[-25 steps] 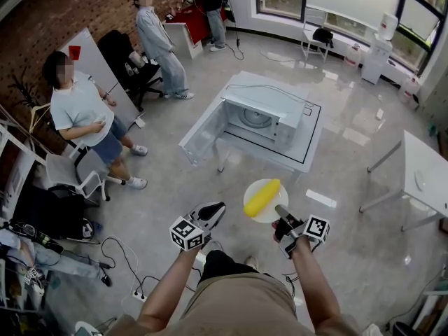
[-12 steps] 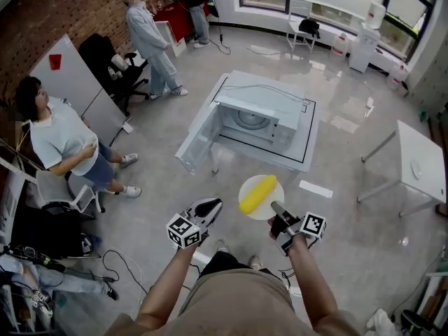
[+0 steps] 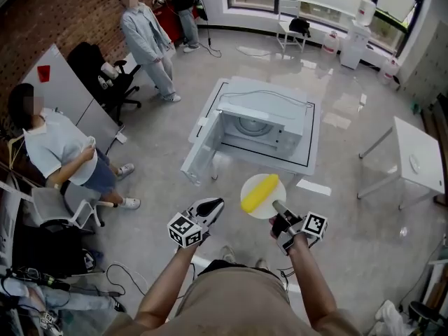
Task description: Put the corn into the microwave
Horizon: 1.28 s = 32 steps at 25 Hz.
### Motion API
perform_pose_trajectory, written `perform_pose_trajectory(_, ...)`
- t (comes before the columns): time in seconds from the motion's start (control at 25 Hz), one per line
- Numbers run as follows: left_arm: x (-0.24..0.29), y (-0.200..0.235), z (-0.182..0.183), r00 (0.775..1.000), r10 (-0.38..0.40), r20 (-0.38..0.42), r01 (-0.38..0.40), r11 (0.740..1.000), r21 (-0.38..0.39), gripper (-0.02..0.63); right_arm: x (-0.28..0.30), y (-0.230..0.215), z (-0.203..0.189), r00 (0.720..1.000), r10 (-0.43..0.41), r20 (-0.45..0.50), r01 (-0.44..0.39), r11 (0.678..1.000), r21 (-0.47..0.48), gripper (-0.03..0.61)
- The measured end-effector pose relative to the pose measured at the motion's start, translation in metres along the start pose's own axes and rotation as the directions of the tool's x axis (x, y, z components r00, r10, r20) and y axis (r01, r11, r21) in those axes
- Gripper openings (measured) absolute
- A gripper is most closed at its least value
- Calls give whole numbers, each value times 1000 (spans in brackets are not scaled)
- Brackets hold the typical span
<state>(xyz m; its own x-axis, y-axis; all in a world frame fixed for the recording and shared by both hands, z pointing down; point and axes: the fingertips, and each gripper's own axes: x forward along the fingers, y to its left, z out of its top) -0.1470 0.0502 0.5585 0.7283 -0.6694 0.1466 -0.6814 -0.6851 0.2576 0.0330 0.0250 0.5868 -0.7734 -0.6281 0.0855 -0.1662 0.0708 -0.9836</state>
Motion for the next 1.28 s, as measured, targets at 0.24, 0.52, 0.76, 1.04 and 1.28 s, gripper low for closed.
perform_pose_trajectory(0.24,-5,27,0,998,-56,-11,56,998,18,11,29,-4,-3,999,-7,45,7,1000,-9,26)
perform_pose_trajectory(0.52,-4,49,4,995,-98,-14,98,995,35,11,54,-7,-7,997,-7,80,7,1000,-3,26)
perform_pose_trajectory(0.76,6,62,8,995,-101,-7,101,994,28,11,65,-9,-2,997,-16,79,16,1000,2,26)
perform_pose_trajectory(1.04,22,75,8,997,-77,-13,77,997,17,11,77,-17,18,998,-15,62,14,1000,9,26)
perform_pose_trajectory(1.28,50,94,14,999,-29,-21,28,1000,-11,11,99,-23,54,1000,-23,16,23,1000,-5,26)
